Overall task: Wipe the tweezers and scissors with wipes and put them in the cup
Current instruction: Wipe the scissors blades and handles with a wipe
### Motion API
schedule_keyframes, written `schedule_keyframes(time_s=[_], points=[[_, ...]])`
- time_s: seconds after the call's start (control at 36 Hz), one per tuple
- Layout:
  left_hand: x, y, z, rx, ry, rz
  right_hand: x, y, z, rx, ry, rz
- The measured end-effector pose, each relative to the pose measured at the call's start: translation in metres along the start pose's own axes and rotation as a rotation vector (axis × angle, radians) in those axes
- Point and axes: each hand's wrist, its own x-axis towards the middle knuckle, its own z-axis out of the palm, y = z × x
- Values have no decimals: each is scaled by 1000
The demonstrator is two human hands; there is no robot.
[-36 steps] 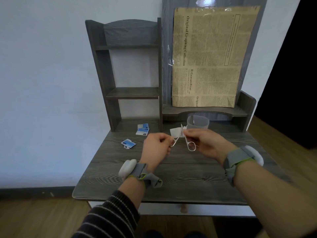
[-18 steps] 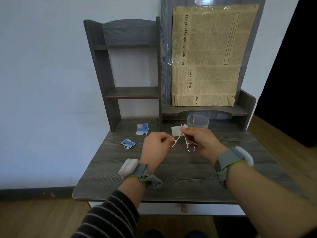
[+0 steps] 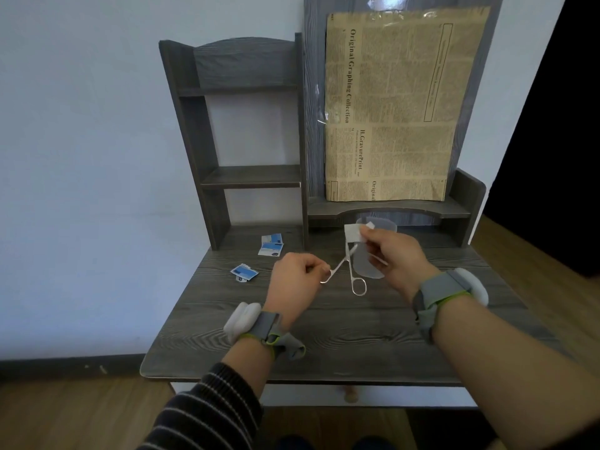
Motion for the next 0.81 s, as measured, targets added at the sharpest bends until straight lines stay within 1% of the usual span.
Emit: schedule_keyframes(time_s=[0.08, 0.14, 0.28, 0.42, 0.64, 0.75, 0.81], points=[[1, -2, 0, -110, 9, -66, 0, 2, -3, -37, -22, 4], [3, -1, 2, -137, 37, -74, -2, 8, -3, -54, -50, 22], [5, -1, 4, -133, 82, -71, -7, 15, 4, -77, -128, 64], [3, 0, 4, -98, 69, -56, -9, 16, 7, -118, -178, 62], [1, 0, 1, -62, 16, -35, -6, 12, 8, -59, -148, 79], [1, 0, 1, -56, 16, -32, 0, 8, 8, -35, -25, 20], [1, -2, 2, -75, 30, -51, 2, 4, 4, -46, -2, -3]])
